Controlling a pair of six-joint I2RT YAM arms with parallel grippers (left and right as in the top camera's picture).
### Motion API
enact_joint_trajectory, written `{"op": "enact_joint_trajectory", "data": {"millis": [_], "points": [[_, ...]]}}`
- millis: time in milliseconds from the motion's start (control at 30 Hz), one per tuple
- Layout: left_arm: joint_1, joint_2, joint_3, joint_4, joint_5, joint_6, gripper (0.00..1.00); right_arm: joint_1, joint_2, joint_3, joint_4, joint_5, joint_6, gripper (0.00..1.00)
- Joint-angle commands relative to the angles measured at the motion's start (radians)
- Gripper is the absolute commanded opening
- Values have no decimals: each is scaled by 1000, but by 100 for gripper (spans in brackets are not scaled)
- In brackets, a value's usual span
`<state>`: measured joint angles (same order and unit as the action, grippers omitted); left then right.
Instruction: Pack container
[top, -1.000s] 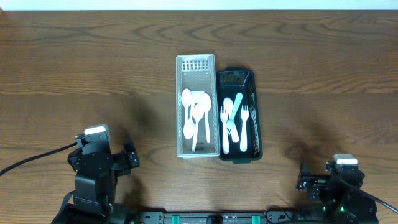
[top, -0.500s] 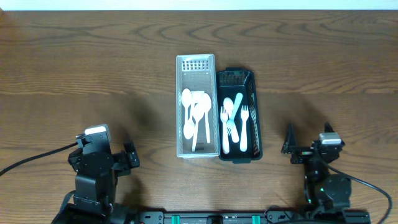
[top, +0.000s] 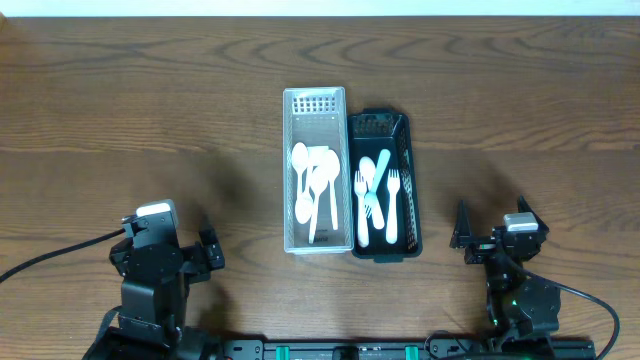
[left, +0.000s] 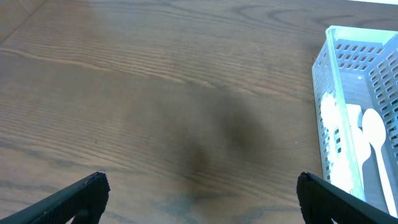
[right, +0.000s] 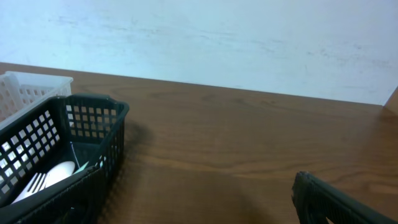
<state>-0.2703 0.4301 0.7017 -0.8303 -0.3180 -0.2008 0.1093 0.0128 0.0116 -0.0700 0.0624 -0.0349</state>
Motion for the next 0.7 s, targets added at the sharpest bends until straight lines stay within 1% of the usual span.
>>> {"op": "enact_joint_trajectory", "data": {"millis": [0,567,667], "points": [[-4,-1,2,0,-5,17,98,9,-7,-6,0,-7,-15,99],[-4,-1,2,1,-6,16,98,9,-7,-6,0,-7,-15,99],[25,-6,2,-4,-6,17,98,9,-7,-6,0,-7,-15,99]]}}
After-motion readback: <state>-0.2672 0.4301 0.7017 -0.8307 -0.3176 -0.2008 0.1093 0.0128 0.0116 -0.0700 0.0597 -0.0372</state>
